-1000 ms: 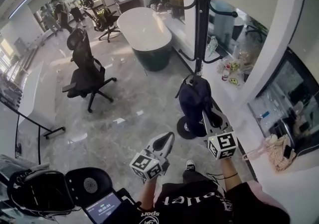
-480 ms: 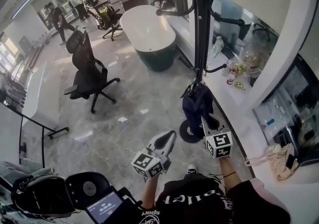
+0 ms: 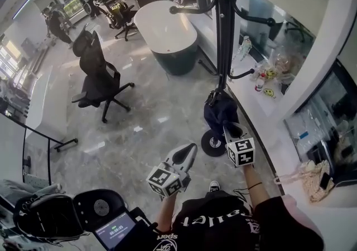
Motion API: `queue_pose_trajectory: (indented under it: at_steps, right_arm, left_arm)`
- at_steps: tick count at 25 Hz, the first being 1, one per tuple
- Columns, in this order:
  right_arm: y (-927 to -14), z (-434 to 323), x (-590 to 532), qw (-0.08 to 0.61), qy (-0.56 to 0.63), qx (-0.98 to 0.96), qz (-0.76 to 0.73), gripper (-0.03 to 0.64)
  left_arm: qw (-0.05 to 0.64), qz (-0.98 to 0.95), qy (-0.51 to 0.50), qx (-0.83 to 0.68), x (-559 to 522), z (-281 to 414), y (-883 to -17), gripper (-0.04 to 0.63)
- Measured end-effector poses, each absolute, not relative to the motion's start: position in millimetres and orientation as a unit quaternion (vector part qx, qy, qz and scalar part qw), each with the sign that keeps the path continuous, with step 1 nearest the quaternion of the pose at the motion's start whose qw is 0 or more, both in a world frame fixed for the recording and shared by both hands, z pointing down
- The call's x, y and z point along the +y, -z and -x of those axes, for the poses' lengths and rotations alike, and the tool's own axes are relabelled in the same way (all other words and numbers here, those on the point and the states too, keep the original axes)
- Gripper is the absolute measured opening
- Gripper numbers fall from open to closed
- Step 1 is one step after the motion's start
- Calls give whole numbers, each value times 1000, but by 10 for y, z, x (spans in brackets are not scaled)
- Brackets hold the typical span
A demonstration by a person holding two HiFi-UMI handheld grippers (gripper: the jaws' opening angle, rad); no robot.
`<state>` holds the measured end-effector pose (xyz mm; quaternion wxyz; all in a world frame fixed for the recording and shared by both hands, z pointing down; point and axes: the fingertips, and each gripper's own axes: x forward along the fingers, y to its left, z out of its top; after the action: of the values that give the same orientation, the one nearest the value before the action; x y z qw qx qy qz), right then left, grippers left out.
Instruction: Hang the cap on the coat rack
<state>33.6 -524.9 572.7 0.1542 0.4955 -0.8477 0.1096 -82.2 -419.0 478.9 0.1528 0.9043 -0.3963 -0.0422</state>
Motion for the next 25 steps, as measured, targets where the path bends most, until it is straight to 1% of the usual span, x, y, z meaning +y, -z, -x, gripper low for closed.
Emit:
queue_pose_trajectory:
  at_steps: [2,3,5,6,10,15,19,25]
  right_arm:
    - [-5766,-327,-5238,164,-119,-845,-495,41]
    - [-5793,-324,-5224,171,-123,-844,-493,55]
    - [-5854,-309,-5168,188,-130,-844,-485,185]
    - [-5872,-295,-5128,193,-132,-846,-480,218]
    - [-5833,-244,-4982,186,-132,-854,-467,225]
    - [-5667,-184,-4781,148,-145,-861,-464,225]
    - [-5596,-82,-4544,142,-140,-866,-458,225]
    - [-5570,101,-4062,114,-155,-875,-443,224]
  left_arm:
    - [153,-903,42,-398,-4175,831,-4789,5]
    - [153,-903,42,-399,-4163,836,-4790,5]
    - [152,-903,42,-399,-4125,839,-4792,5]
    - [152,-903,42,-399,-4101,840,-4793,5]
    - [152,-904,42,-398,-4022,824,-4790,5]
    - [149,-907,43,-392,-3849,811,-4748,5]
    - [148,-908,46,-389,-3653,866,-4757,5]
    - [146,-913,47,-378,-3306,916,-4734,5]
